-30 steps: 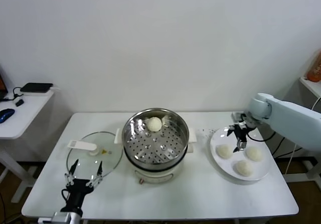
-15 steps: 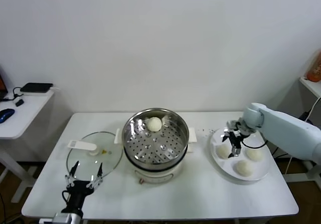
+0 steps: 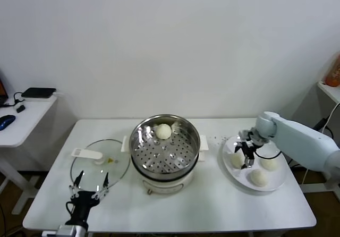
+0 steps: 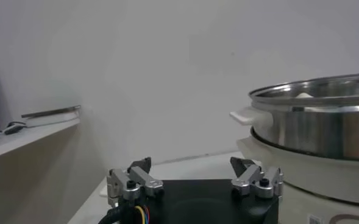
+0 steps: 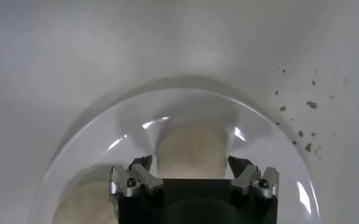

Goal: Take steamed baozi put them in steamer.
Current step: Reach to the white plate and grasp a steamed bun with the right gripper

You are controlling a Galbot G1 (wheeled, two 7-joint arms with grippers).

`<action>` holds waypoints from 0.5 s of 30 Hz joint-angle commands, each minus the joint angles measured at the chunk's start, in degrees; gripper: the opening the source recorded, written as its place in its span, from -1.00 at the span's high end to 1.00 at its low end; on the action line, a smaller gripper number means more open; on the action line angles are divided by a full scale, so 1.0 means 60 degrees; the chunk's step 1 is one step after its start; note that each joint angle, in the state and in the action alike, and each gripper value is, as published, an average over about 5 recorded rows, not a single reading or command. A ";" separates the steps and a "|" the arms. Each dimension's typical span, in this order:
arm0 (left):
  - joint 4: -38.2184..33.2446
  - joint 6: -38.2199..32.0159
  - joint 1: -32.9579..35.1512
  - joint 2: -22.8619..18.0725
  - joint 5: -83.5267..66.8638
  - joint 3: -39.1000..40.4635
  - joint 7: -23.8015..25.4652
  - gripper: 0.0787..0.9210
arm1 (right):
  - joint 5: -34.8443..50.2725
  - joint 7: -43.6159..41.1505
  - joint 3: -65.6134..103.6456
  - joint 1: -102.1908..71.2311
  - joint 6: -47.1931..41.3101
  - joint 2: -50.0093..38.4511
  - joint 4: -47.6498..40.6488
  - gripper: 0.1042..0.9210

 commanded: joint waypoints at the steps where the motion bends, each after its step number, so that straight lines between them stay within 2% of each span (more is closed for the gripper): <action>1: 0.0008 0.0004 -0.0003 -0.0009 0.0021 0.0012 -0.0001 -0.77 | -0.0069 -0.0026 0.0202 -0.0123 0.0055 0.0080 -0.0151 -0.76; 5: 0.0006 0.0001 0.0001 -0.0019 0.0052 0.0021 -0.0002 -0.77 | -0.0088 -0.0058 0.0243 -0.0141 0.0059 0.0083 -0.0180 -0.70; 10: 0.0007 0.0000 0.0006 -0.0029 0.0072 0.0024 -0.0007 -0.77 | -0.0086 -0.0082 0.0296 -0.0148 0.0058 0.0056 -0.0171 -0.52; 15: 0.0018 -0.0005 0.0010 -0.0039 0.0090 0.0025 -0.0010 -0.77 | -0.0036 -0.0153 0.0262 0.0027 0.0047 0.0020 -0.0120 -0.49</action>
